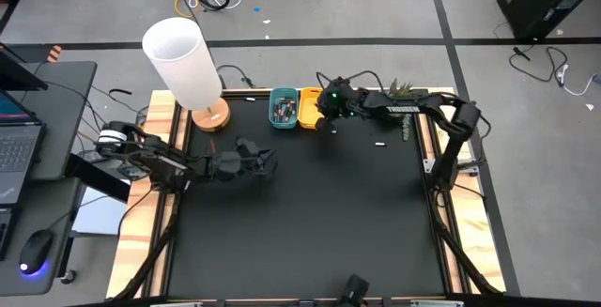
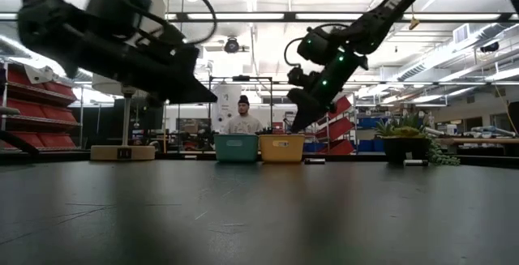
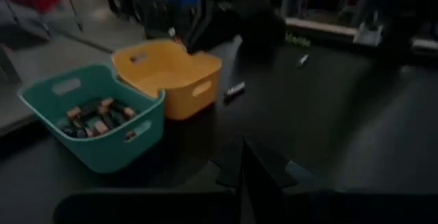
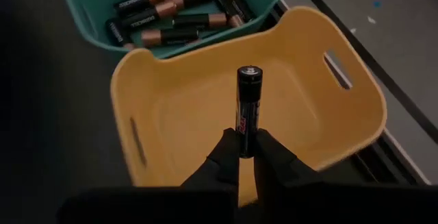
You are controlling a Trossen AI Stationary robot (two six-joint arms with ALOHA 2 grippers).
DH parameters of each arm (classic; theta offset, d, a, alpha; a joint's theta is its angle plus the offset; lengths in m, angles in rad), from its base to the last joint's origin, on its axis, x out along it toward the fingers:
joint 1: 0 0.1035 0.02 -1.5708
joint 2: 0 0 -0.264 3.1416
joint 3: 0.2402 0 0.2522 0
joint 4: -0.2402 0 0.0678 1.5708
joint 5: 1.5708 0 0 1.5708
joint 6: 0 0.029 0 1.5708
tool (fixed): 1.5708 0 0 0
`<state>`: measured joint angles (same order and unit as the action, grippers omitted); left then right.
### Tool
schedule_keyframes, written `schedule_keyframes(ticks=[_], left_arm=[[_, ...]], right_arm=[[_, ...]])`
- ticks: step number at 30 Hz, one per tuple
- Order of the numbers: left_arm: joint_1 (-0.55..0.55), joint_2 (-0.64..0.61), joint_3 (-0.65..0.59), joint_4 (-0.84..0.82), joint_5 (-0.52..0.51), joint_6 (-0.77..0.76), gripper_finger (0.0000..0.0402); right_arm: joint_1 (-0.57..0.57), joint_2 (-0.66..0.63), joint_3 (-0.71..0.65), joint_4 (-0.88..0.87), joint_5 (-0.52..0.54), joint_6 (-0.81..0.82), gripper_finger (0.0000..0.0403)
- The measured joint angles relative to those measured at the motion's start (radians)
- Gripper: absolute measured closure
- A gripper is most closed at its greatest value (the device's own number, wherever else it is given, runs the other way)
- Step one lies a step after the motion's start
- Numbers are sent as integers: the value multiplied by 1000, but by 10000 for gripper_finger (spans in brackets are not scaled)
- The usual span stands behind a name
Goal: Sort batteries
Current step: Put the silver black battery into the yellow bin
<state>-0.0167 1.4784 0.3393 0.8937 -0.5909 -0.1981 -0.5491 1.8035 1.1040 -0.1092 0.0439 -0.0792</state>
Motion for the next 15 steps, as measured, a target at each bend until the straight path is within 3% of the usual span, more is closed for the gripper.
schedule_keyframes(ticks=[6, 15], left_arm=[[144, 0, 33, -86, 130, -14, 376], [223, 0, 33, -85, 134, 121, 376]], right_arm=[[-5, 45, 69, -64, -3, -14, 370], [-5, 10, 74, -62, 2, 6, 335]])
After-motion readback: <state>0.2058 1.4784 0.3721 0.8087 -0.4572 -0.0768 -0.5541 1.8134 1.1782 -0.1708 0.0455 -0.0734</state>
